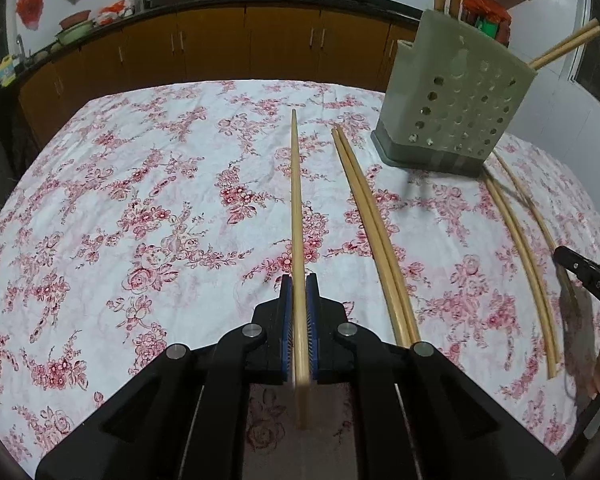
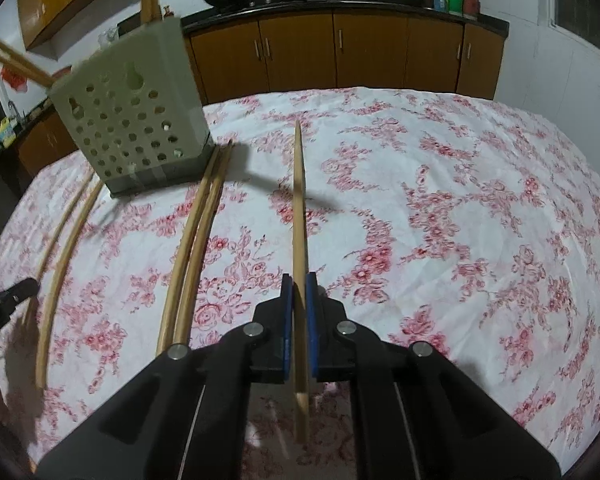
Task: Organize utensils
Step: 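Lift the held chopsticks upright with both tools and carry them toward the caddy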
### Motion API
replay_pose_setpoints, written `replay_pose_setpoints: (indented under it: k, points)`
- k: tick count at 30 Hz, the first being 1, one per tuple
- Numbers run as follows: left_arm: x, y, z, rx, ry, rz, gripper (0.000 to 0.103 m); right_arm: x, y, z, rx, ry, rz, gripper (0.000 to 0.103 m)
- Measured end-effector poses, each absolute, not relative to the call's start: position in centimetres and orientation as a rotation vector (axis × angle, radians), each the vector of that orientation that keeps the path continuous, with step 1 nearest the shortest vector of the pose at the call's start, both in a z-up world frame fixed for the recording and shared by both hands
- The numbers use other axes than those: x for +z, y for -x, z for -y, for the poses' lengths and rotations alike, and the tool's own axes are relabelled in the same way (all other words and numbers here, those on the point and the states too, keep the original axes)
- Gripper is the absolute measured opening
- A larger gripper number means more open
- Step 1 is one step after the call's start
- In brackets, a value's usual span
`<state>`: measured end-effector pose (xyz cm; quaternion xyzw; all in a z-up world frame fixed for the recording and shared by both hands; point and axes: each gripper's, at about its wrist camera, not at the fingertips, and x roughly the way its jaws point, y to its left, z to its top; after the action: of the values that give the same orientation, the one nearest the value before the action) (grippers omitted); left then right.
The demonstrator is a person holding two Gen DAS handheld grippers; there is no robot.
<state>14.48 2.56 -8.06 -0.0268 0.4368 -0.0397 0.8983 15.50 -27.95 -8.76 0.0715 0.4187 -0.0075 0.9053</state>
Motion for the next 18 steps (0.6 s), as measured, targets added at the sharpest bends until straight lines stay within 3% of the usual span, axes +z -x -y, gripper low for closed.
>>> replay_pose_setpoints:
  k: [18]
  points:
    - [4.6,-12.5,-3.8,-0.112,0.137,-0.554,0.007,2.8,-13.1,28.6,0.008,-0.165,-0.548,0.008]
